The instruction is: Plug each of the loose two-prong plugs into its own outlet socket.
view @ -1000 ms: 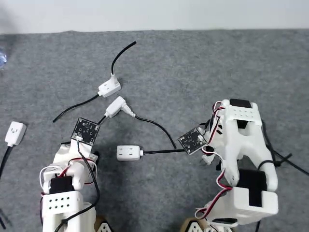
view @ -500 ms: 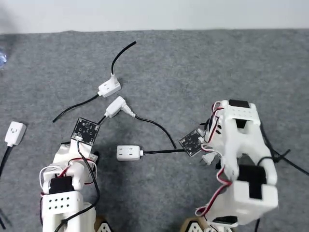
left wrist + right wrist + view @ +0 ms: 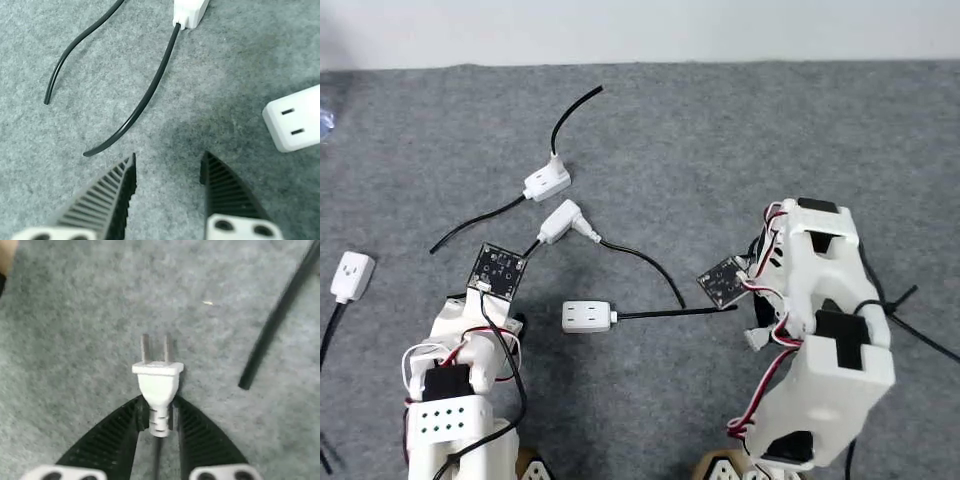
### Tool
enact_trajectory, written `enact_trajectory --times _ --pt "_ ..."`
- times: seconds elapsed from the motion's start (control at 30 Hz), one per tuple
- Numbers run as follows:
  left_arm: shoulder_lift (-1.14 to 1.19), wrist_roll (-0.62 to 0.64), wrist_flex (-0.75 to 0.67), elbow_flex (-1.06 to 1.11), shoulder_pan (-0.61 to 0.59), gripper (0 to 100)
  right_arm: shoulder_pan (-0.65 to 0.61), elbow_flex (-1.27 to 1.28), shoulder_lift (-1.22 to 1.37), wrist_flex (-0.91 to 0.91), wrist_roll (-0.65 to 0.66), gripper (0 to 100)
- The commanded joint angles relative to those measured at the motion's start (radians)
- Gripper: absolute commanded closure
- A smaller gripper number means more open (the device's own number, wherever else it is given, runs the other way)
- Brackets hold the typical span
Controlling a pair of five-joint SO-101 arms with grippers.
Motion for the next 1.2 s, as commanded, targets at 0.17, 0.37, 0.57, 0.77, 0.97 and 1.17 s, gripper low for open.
enact_trajectory --times 0.17,0.37,0.57,0.77,0.97,1.17 --pt "-0.012 -0.011 -0.015 -0.004 0.006 80 -0.071 -0.031 -0.073 0.038 -0.175 99.0" --pt "-0.012 -0.011 -0.015 -0.004 0.006 80 -0.199 -0.026 -0.254 0.070 -0.503 99.0" --pt "-0.012 -0.011 -0.015 -0.004 0.006 80 -0.291 -0.020 -0.318 -0.065 -0.750 99.0" --pt "-0.012 -0.011 -0.015 -0.004 0.006 80 -0.381 0.075 -0.200 -0.309 -0.778 99.0" --pt "-0.012 -0.011 -0.015 -0.004 0.006 80 -0.358 0.074 -0.142 -0.377 -0.779 99.0" --pt "-0.012 -0.011 -0.015 -0.004 0.006 80 -0.312 0.060 -0.151 -0.387 -0.779 93.0"
